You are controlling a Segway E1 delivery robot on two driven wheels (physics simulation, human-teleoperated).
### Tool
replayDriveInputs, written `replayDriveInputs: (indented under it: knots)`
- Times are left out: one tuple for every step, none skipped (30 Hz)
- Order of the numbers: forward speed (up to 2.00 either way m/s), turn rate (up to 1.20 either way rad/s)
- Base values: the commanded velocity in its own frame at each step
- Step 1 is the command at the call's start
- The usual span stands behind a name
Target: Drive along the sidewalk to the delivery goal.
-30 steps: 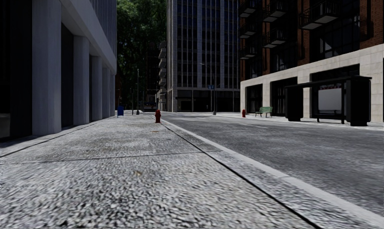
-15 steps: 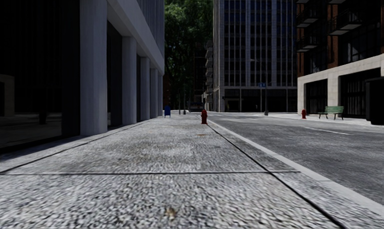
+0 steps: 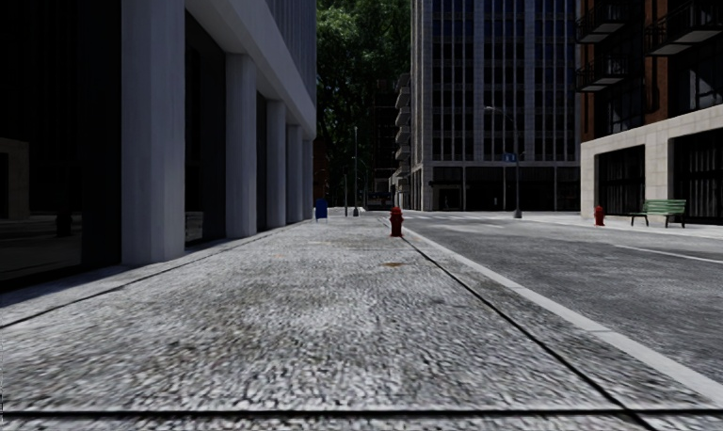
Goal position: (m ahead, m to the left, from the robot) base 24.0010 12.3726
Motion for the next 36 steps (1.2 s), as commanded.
replayDriveInputs:
  knots:
    - [2.0, 0.0]
    - [2.0, 0.0]
    - [2.0, 0.0]
    - [2.0, 0.0]
    - [2.0, 0.0]
    - [2.0, 0.0]
    - [2.0, 0.0]
    - [2.0, 0.0]
    - [2.0, 0.0]
    - [2.0, 0.0]
    - [2.0, 0.0]
    - [2.0, 0.0]
    - [2.0, 0.0]
    - [2.0, 0.0]
    - [2.0, 0.0]
    - [2.0, 0.0]
    - [2.0, 0.0]
    - [2.0, 0.0]
    - [2.0, 0.0]
    - [2.0, 0.0]
    - [2.0, 0.0]
    - [2.0, 0.0]
    - [2.0, 0.0]
    - [2.0, 0.0]
    - [2.0, 0.0]
    - [2.0, 0.0]
    - [2.0, 0.0]
    - [2.0, 0.0]
    - [2.0, 0.0]
    - [2.0, 0.0]
    - [2.0, 0.02]
    - [2.0, 0.17]
    - [2.0, 0.26]
    - [2.0, 0.26]
    - [2.0, 0.36]
    - [2.0, 0.43]
